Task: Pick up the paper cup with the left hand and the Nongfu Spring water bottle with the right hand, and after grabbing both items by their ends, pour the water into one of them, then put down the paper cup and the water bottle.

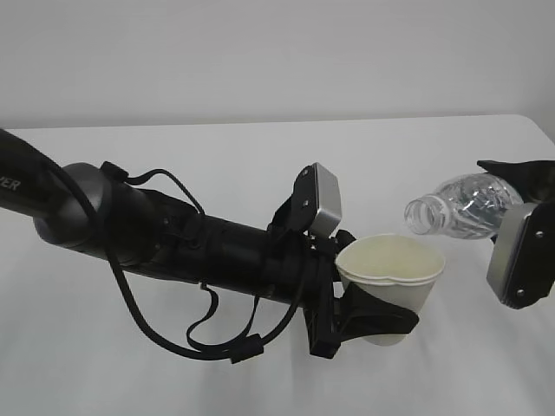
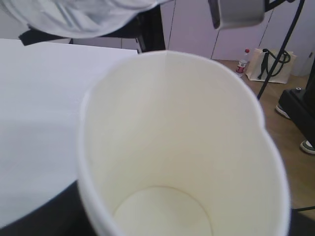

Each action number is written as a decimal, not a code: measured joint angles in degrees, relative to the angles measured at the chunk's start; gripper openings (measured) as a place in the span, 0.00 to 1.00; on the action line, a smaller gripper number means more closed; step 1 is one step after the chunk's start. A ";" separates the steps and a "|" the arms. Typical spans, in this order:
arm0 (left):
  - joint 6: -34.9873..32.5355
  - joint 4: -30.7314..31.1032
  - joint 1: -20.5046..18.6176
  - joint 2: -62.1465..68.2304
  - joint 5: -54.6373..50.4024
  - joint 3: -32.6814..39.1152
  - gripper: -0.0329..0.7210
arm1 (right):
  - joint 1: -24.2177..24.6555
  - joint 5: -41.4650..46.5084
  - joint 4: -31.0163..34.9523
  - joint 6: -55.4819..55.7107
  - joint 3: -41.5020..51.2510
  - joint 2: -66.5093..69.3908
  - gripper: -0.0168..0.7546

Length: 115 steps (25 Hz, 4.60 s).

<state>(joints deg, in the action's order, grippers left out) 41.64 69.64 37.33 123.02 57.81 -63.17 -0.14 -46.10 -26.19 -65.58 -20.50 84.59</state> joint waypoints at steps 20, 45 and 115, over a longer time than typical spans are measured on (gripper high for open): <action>0.00 0.00 0.00 0.00 0.00 0.00 0.61 | 0.00 -0.43 0.00 -4.76 -1.23 0.00 0.57; 0.00 0.08 0.00 0.00 0.00 0.00 0.61 | 0.00 -1.72 -2.52 -6.75 -2.34 0.00 0.57; 0.04 -0.72 0.00 0.00 0.00 0.00 0.60 | 0.00 -2.00 -3.13 -8.90 -2.34 0.00 0.57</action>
<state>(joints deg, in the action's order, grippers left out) 41.68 68.92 37.33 123.02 57.81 -63.17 -0.14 -48.10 -29.32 -74.48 -22.84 84.59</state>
